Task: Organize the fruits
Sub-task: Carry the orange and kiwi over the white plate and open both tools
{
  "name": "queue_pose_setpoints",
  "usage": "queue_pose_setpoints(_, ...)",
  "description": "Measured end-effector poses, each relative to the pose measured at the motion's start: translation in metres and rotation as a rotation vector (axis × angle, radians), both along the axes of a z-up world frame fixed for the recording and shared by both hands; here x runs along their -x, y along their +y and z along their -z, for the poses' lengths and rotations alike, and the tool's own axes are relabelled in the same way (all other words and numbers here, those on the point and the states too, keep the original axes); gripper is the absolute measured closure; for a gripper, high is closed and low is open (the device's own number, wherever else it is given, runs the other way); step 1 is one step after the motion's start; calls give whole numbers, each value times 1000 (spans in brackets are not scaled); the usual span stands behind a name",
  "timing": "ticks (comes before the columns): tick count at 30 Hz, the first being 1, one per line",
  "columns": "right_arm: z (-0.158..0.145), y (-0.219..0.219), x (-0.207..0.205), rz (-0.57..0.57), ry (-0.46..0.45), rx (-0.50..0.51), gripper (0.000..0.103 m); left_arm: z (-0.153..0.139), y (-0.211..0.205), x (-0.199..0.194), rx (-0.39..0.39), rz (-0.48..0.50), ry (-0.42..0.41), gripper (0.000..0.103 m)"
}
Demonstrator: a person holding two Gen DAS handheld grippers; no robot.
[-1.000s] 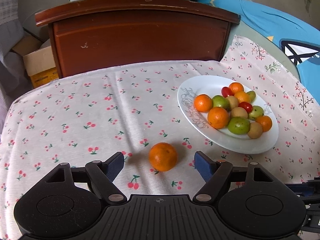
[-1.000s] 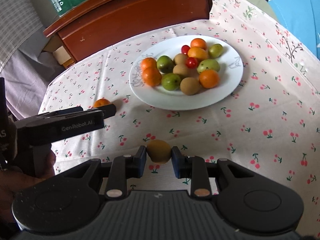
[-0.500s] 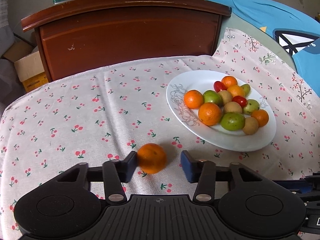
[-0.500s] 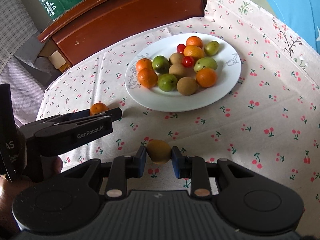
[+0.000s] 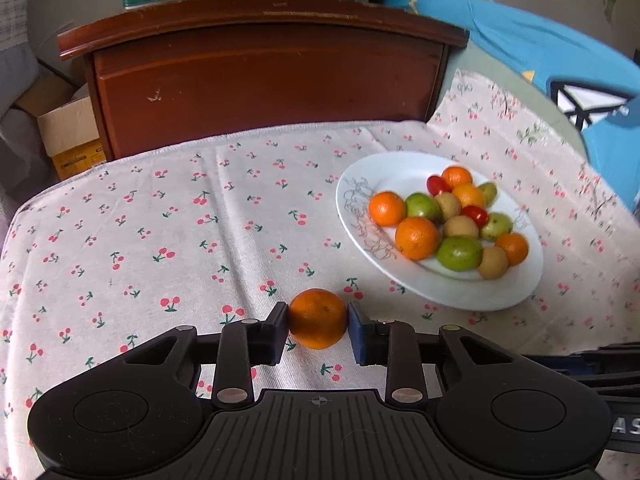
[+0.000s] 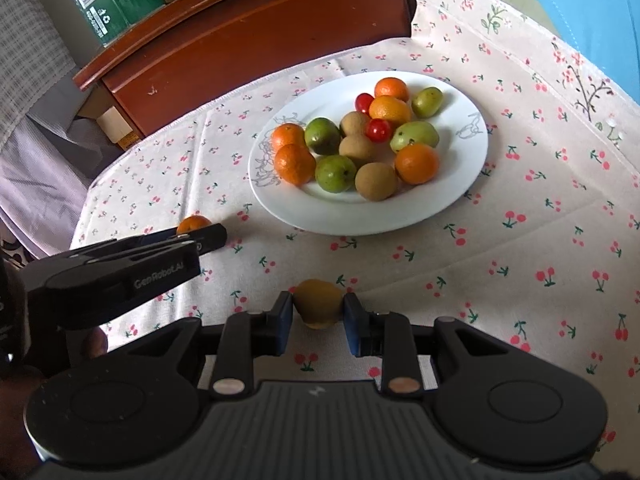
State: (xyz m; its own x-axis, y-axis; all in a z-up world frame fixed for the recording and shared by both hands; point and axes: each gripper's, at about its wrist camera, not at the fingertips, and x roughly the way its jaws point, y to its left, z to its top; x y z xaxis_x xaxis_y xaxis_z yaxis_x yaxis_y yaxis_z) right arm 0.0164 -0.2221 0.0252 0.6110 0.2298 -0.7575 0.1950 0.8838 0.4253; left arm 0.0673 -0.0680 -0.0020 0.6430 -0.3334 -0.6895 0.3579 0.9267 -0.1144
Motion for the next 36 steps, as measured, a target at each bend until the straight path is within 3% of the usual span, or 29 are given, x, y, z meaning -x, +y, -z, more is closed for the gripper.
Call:
queue_pose_setpoints(13,-18,-9,6,-43,-119,-37,76,-37,8,24,71,19,-53,74)
queue_pose_setpoints(22,-40,-35,5,34,-202,-53,76,-54,2,26,101,35,-85,74)
queue_pose_setpoints(29,-61,-57,6,89,-272,-56,76,-71,-5,16,131,49,-93,74)
queue_pose_setpoints(36,-63,-71,-8,132,-265,-65,76,-72,-18,-10,134,75,-78,74)
